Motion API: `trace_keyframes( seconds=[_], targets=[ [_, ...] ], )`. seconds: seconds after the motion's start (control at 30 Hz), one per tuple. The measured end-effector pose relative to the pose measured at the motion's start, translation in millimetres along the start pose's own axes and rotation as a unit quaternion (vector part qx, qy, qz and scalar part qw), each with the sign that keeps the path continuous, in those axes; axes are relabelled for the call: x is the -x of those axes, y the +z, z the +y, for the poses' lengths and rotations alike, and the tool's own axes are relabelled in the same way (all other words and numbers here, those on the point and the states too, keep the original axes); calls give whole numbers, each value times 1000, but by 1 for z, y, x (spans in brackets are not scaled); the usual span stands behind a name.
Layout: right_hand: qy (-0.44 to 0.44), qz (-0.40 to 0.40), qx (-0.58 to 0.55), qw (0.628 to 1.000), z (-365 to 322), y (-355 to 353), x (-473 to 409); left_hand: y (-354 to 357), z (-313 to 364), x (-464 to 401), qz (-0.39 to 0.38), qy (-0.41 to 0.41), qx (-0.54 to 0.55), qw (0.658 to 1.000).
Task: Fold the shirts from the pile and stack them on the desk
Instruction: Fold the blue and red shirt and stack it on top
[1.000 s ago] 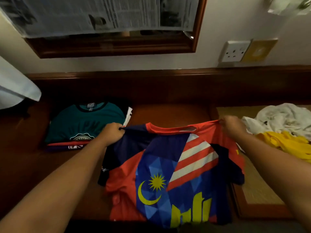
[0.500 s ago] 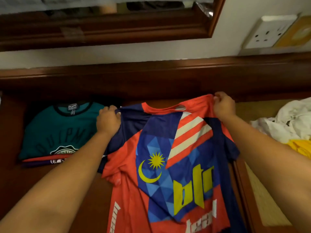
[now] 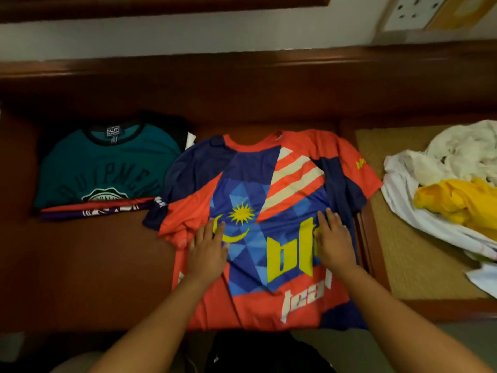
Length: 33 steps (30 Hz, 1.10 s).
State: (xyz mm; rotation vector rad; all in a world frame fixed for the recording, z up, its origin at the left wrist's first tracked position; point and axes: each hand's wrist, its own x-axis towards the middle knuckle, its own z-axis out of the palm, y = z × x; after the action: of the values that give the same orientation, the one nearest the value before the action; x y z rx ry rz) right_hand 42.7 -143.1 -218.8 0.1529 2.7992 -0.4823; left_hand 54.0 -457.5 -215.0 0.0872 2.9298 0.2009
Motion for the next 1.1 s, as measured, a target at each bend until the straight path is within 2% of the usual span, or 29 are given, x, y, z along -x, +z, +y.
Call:
trace_keyframes(
  seconds=[0.1,0.2,0.3,0.37,0.43,0.53,0.67,0.8,0.93,1.0,1.1],
  targets=[
    [-5,32,-72,997,7,-11,12,-5,-4,5,16,1,67,998],
    [37,82,-143,986,18,-9,53,0,-6,45,85,-26,102,991],
    [170,93,-124,973,30,3,106,16,-13,107,107,-159,113,975],
    [230,66,-105,965,33,12,133,26,-19,140,64,-265,130,953],
    [250,40,-102,962,33,19,147,33,-23,159,22,-312,145,939],
    [308,38,-155,938,29,19,150,29,-26,160,18,-290,151,945],
    [350,59,-193,915,27,17,153,17,-17,160,20,-252,101,962],
    [354,58,-198,912,28,16,158,22,-8,170,32,-235,126,963],
    [310,33,-173,934,32,11,159,23,-8,164,11,-251,121,960],
    [265,50,-175,947,34,6,159,22,-12,161,11,-269,175,947],
    [220,100,-230,943,41,-7,158,15,-13,164,70,-286,309,904]
  ],
)
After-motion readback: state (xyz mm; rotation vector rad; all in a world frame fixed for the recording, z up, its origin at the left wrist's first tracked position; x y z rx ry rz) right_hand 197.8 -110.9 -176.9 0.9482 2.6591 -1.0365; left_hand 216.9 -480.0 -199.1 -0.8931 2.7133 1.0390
